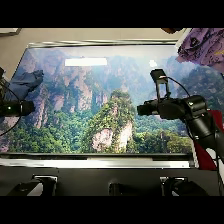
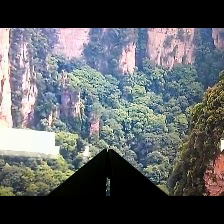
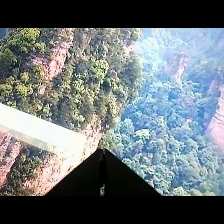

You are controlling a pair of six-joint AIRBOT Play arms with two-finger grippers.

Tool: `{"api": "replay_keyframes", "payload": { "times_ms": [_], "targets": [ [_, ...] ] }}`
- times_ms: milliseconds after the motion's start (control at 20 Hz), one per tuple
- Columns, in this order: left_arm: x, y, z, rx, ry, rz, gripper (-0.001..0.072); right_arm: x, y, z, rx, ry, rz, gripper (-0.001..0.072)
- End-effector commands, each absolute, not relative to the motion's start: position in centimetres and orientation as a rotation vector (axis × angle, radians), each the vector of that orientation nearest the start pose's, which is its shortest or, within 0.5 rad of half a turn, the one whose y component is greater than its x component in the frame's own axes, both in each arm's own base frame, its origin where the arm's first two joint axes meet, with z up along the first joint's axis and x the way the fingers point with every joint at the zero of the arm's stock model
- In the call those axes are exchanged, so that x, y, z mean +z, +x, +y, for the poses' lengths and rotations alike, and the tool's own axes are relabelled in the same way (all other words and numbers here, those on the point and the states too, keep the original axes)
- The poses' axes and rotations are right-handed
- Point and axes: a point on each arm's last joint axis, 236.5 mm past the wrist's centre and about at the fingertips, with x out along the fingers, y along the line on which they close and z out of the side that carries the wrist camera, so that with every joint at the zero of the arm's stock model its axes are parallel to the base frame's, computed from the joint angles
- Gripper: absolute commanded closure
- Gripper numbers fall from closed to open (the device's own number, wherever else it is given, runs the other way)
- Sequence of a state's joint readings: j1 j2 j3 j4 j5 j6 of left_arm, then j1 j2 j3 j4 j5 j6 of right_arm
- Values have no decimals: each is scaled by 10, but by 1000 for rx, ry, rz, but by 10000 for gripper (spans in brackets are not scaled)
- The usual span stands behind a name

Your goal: Fold the clothes and pants, and hang the long-sleeved shirts on hangers.

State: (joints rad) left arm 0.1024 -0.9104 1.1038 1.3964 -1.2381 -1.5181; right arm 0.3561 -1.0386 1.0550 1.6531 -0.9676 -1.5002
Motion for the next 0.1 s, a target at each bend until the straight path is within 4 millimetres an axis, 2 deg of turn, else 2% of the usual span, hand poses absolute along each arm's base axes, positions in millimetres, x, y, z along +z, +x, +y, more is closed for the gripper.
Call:
{"api": "replay_keyframes", "payload": {
  "times_ms": [0,50],
  "targets": [
    [114,332,-5,-54,-143,1031,683,81,359,150,334,-36,963,683],
    [114,332,-5,-54,-143,1031,683,81,359,150,334,-36,963,683]
  ]
}}
